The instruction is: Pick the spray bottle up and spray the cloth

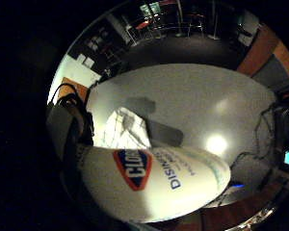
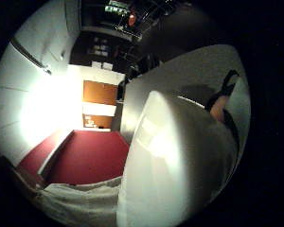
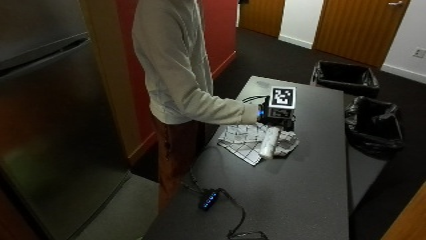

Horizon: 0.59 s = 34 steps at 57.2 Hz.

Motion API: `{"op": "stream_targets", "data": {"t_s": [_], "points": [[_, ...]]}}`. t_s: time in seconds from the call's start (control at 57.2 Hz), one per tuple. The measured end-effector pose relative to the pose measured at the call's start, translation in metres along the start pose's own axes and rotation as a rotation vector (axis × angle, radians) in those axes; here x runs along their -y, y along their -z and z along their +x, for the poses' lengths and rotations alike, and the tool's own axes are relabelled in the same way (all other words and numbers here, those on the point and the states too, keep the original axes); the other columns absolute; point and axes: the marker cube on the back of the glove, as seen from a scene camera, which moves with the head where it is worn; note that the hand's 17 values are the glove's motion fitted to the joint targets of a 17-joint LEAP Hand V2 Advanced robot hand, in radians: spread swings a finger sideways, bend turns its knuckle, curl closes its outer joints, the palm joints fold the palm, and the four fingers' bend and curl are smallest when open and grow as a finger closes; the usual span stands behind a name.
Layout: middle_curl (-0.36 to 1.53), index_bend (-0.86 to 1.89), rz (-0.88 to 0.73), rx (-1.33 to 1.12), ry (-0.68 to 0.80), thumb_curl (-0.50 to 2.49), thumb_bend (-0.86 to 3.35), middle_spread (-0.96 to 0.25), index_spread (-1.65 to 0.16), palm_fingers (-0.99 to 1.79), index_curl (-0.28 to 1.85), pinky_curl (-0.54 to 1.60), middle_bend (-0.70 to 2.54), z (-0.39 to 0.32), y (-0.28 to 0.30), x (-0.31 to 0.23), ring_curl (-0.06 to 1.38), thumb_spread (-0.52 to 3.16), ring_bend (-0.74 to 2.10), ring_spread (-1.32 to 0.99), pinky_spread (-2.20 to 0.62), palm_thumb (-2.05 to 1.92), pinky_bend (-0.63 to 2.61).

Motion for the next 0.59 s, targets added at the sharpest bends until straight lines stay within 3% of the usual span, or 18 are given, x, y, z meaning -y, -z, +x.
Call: {"op": "stream_targets", "data": {"t_s": [0.402, 0.594], "points": [[0.50, 0.46, -0.326, -0.612, 0.244, 0.72, -0.03, -0.17, -0.19, 1.37, 0.54, 0.39, 0.56, -0.115, 0.013, 0.001, 0.48, -0.08, 0.58, -0.18, -0.27, 1.04, 0.35], [0.50, 0.47, -0.410, -0.937, 0.288, 0.73, -0.03, -0.17, -0.19, 1.37, 0.54, 0.39, 0.55, -0.167, -0.002, -0.004, 0.48, -0.08, 0.58, -0.18, -0.27, 1.03, 0.35]]}}
